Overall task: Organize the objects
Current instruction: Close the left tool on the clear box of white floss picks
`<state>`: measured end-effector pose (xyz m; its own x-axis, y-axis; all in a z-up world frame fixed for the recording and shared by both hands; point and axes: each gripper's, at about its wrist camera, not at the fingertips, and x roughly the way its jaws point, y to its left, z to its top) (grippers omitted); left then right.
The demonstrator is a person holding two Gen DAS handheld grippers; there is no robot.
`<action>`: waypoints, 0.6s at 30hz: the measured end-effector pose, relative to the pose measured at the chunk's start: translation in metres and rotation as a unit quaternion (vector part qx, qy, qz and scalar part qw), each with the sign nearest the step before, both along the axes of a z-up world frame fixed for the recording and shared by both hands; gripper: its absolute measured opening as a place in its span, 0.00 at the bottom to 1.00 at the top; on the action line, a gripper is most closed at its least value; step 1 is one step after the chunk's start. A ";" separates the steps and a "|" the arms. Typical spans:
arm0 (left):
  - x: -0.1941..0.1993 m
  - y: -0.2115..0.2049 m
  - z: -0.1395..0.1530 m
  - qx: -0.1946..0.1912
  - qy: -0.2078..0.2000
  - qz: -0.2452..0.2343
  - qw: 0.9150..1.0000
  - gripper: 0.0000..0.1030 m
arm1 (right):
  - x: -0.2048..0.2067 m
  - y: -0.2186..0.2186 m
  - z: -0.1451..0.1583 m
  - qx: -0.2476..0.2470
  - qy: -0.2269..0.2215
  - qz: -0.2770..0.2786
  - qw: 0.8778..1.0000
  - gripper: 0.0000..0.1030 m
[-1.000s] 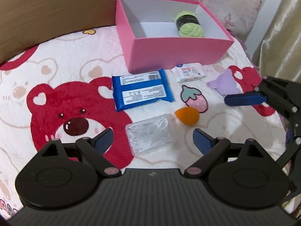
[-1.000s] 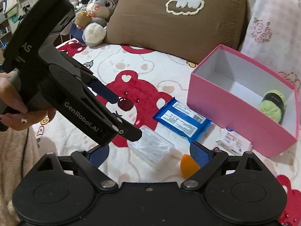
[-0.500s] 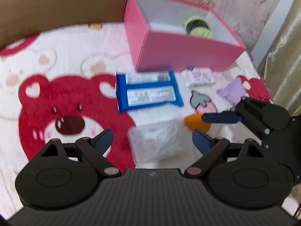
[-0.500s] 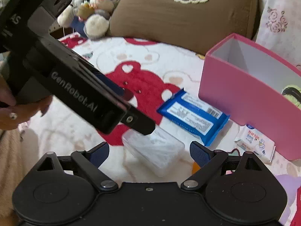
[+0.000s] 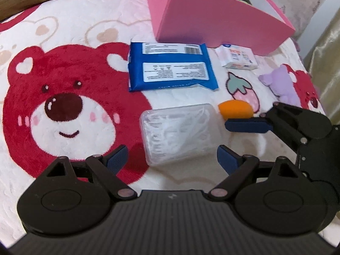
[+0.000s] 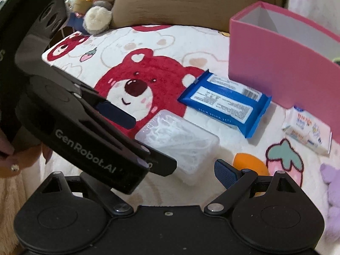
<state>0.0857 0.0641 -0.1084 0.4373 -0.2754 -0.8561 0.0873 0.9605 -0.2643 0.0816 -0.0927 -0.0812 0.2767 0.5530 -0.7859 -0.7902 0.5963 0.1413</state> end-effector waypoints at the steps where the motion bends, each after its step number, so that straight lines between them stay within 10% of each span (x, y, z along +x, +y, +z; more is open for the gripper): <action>1: 0.000 -0.001 -0.001 0.012 -0.005 0.005 1.000 0.87 | 0.002 -0.001 -0.002 0.002 0.005 -0.004 1.000 0.92; 5: 0.006 0.002 -0.002 0.024 -0.011 0.010 1.000 0.79 | 0.008 0.000 -0.010 0.009 0.018 -0.018 1.000 0.91; 9: 0.011 0.012 -0.004 -0.044 0.014 0.021 0.999 0.56 | 0.013 -0.001 -0.015 0.016 0.029 -0.028 0.999 0.88; 18: 0.009 0.028 -0.020 -0.142 0.072 0.091 0.983 0.48 | 0.015 0.004 -0.016 0.010 0.025 -0.031 0.999 0.93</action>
